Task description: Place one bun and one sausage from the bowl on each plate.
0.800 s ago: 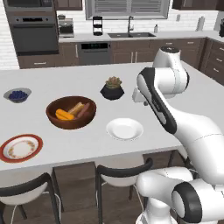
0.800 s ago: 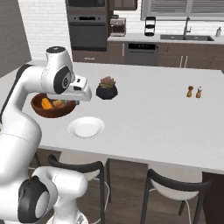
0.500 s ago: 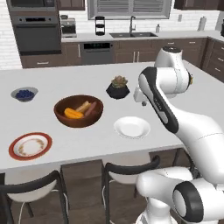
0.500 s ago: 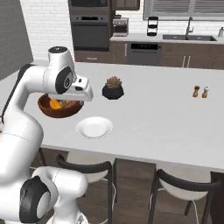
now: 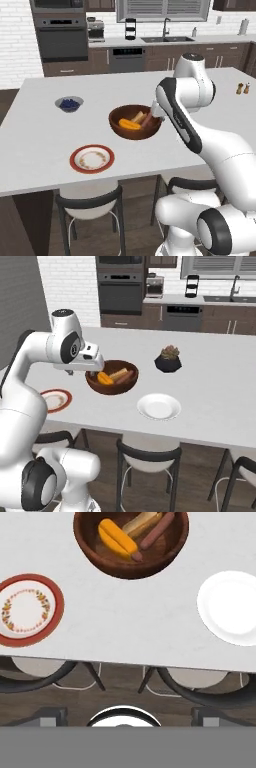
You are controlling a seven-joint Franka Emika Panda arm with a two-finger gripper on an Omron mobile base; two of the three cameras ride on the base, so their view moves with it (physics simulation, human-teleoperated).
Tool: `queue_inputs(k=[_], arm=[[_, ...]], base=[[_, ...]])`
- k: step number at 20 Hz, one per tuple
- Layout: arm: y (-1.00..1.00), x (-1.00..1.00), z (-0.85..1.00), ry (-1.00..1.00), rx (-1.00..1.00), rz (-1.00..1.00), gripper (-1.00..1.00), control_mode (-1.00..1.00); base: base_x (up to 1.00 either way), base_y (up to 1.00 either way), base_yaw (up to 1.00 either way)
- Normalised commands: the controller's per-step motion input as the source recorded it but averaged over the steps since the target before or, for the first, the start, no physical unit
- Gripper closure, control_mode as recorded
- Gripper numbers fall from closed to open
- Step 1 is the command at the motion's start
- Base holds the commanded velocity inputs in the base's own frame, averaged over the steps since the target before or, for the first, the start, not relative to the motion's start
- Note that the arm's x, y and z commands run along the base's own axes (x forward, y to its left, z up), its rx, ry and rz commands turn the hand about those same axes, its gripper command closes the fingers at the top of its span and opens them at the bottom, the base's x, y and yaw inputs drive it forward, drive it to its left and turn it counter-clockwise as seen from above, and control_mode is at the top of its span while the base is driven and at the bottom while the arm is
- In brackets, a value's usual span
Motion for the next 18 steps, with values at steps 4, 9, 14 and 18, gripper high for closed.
queue_inputs(k=[4,9,14,18], arm=[[0.00,0.00,0.00,0.00,0.00,0.00,-1.00,1.00],[0.00,0.00,0.00,0.00,0.00,0.00,-1.00,1.00],[0.01,0.45,-0.04,0.01,0.00,0.00,-1.00,-1.00],[0.14,1.00,-0.44,0.09,0.00,0.14,-1.00,-1.00]], base=[[0.40,0.15,-0.06],[0.78,0.00,-0.10],[0.31,0.00,-0.02],[0.00,0.00,0.00]])
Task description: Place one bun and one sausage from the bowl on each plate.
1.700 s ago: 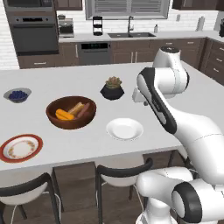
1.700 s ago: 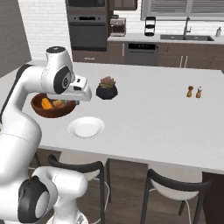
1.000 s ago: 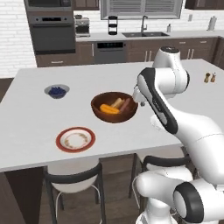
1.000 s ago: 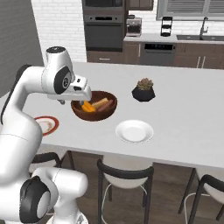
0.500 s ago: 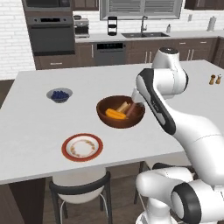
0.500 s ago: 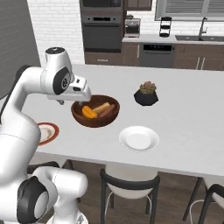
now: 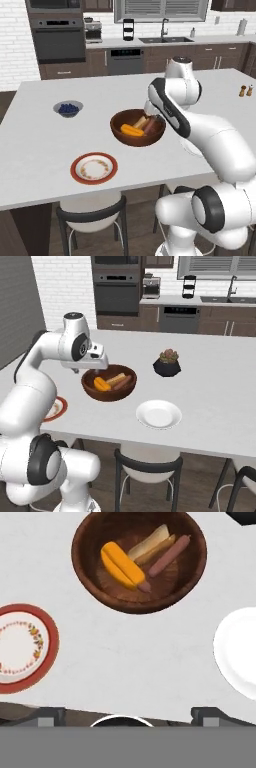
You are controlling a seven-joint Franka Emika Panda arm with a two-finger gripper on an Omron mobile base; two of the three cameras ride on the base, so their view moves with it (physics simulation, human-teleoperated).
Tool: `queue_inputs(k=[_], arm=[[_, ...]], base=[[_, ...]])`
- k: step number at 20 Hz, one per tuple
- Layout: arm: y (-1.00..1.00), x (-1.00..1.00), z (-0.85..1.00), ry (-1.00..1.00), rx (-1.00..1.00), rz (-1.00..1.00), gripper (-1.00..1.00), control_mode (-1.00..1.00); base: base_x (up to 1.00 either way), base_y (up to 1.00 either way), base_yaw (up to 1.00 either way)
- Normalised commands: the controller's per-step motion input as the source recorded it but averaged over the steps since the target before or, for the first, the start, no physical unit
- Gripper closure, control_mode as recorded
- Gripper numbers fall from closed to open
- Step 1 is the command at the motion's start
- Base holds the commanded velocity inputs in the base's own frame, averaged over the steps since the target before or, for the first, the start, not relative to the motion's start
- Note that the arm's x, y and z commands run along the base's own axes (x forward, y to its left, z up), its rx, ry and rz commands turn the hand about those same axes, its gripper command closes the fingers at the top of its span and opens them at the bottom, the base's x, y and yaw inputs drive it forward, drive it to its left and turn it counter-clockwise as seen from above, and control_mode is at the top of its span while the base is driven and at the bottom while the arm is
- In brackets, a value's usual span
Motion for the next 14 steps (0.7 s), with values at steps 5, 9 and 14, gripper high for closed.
queue_inputs(k=[5,9,14], arm=[[0.31,0.94,-0.63,0.05,0.00,0.28,-1.00,-1.00],[0.35,0.92,-0.73,0.00,-0.04,0.22,-1.00,-1.00],[0.21,0.57,-0.74,0.00,-0.08,0.15,-1.00,-1.00]], base=[[0.00,0.00,0.00],[0.00,0.00,0.00],[0.00,0.00,0.00]])
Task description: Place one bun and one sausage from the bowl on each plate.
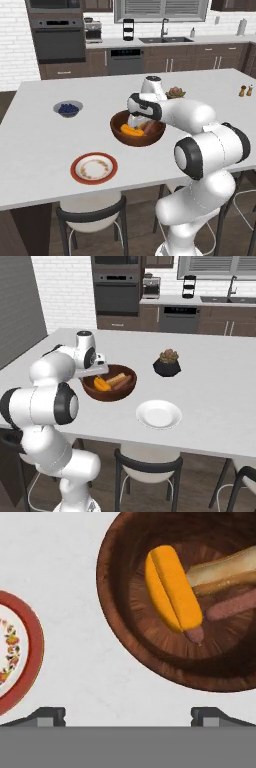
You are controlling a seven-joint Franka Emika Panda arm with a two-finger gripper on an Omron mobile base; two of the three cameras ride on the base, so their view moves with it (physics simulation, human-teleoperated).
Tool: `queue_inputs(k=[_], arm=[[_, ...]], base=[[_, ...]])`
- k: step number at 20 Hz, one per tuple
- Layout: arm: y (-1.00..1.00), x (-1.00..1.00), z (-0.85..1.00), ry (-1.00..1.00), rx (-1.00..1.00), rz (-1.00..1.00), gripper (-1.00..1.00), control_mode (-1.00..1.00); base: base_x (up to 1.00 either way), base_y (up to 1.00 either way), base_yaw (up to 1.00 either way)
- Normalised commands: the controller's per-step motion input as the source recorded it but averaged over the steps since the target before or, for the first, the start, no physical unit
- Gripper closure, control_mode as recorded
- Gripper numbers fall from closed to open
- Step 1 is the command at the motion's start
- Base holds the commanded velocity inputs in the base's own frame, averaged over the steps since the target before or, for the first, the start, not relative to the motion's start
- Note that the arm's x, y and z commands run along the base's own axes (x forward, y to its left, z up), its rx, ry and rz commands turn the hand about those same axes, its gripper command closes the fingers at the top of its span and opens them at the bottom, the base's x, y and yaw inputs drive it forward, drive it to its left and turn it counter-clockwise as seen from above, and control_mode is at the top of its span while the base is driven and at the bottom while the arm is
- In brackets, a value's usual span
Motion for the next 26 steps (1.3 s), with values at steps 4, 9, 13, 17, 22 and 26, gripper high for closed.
queue_inputs(k=[4,9,13,17,22,26], arm=[[0.00,0.17,-0.71,-0.09,-0.04,0.05,-1.00,-1.00],[0.00,0.02,-0.36,-0.32,0.02,0.00,-1.00,-1.00],[0.00,0.49,-0.05,-0.12,0.07,-0.09,-1.00,-1.00],[0.00,0.68,0.00,0.02,0.10,-0.15,-1.00,-1.00],[0.00,0.33,-0.08,0.04,0.07,-0.14,-1.00,-1.00],[0.00,0.04,-0.39,0.01,0.03,-0.12,-1.00,-1.00]], base=[[0.00,0.00,0.00],[0.00,0.00,0.00],[0.00,0.00,0.00],[0.00,0.00,0.00],[0.00,0.00,0.00],[0.00,0.00,0.00]])
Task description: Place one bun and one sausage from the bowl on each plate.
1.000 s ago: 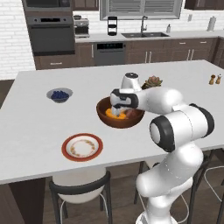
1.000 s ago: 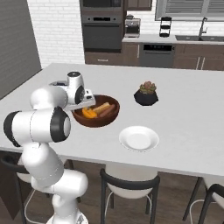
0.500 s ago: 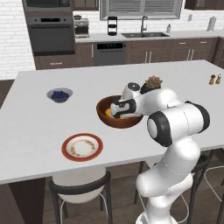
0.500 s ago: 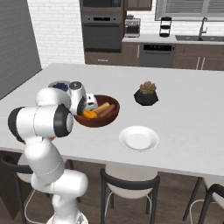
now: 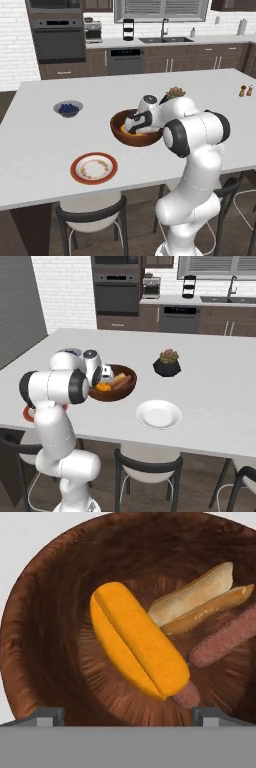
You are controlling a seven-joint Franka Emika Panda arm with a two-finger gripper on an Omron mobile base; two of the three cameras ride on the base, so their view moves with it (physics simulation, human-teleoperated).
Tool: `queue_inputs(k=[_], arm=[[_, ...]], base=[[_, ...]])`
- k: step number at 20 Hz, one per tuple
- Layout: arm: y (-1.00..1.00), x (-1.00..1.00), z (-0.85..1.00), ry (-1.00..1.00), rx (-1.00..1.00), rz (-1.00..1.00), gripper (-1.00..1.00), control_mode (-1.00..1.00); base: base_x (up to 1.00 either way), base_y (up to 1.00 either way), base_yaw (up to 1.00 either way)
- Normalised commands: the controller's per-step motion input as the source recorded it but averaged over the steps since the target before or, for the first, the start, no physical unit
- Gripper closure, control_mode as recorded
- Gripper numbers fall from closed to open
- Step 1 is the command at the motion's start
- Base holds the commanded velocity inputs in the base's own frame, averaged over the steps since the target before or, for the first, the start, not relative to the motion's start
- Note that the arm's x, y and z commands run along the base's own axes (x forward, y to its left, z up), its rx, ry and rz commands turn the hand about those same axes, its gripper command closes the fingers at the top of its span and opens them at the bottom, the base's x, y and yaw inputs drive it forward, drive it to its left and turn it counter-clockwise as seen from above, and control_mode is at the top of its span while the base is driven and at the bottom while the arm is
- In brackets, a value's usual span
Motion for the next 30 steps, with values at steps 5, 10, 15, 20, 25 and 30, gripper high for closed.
queue_inputs(k=[5,10,15,20,25,30], arm=[[0.00,0.15,-0.39,0.00,0.01,-0.12,-1.00,-1.00],[0.00,0.13,-0.32,0.00,0.00,-0.10,-1.00,-1.00],[-0.10,0.33,-0.04,0.00,0.00,-0.10,-1.00,-1.00],[-0.19,0.59,-0.01,0.00,0.00,-0.10,-1.00,-1.00],[-0.08,0.22,-0.28,0.01,0.00,-0.01,-1.00,-1.00],[-0.10,-0.01,-0.18,0.11,0.04,0.04,-1.00,-1.00]], base=[[0.00,0.00,0.00],[0.00,0.00,0.00],[0.00,0.00,0.00],[0.00,0.00,0.00],[0.00,0.00,0.00],[0.00,0.00,0.00]])
